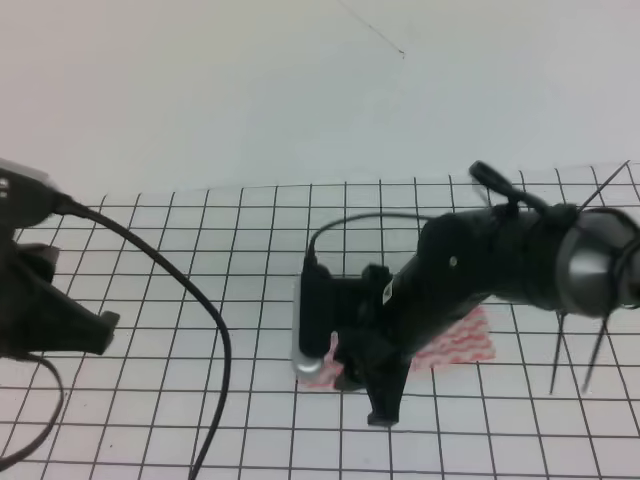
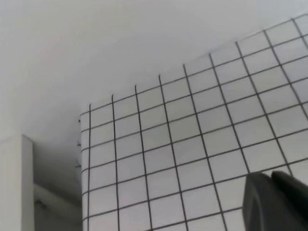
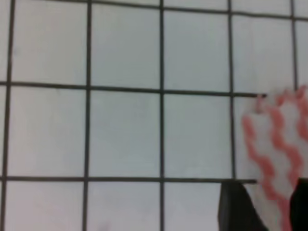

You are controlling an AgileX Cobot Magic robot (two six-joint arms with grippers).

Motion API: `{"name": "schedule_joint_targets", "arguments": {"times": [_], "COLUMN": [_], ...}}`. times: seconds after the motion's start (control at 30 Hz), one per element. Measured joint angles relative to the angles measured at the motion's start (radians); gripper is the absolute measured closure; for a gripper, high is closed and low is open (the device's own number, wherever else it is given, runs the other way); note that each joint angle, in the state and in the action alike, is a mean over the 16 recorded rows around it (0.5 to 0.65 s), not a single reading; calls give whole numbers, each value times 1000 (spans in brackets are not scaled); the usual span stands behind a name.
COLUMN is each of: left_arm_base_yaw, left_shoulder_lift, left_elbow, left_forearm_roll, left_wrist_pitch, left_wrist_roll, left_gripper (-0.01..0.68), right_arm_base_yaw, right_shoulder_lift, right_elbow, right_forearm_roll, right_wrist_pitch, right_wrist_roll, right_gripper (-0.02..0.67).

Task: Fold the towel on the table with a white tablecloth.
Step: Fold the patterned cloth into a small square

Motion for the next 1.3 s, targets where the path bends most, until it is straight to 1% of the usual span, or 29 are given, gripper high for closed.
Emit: {"name": "schedule_joint_targets", "arguments": {"times": [0.17, 0.4, 0.53, 0.67, 0.8, 1.17, 1.3], "left_arm_base_yaw": [51, 111, 131, 138, 139, 139, 139], "left_shoulder_lift": [-33, -55, -55, -55, -55, -56, -55], "left_elbow": [0, 0, 0, 0, 0, 0, 0], "left_forearm_roll": [-94, -245, -297, -328, -339, -369, -377], "left_wrist_pitch": [-47, -112, -127, -136, -136, -135, -135], "left_wrist_roll": [112, 288, 348, 375, 382, 383, 384], "left_gripper": [673, 673, 673, 673, 673, 673, 673], "right_arm_base_yaw": [10, 19, 20, 19, 18, 15, 8], "right_shoulder_lift": [35, 80, 100, 116, 125, 126, 127], "right_elbow": [0, -4, -6, -11, -23, -88, -106], "right_forearm_roll": [-3, 6, 9, 9, 9, -10, -27], "right_wrist_pitch": [-31, -83, -111, -127, -129, -102, -97], "right_wrist_roll": [4, 12, 16, 17, 18, 34, 50], "right_gripper": [400, 391, 391, 398, 433, 597, 634]}}
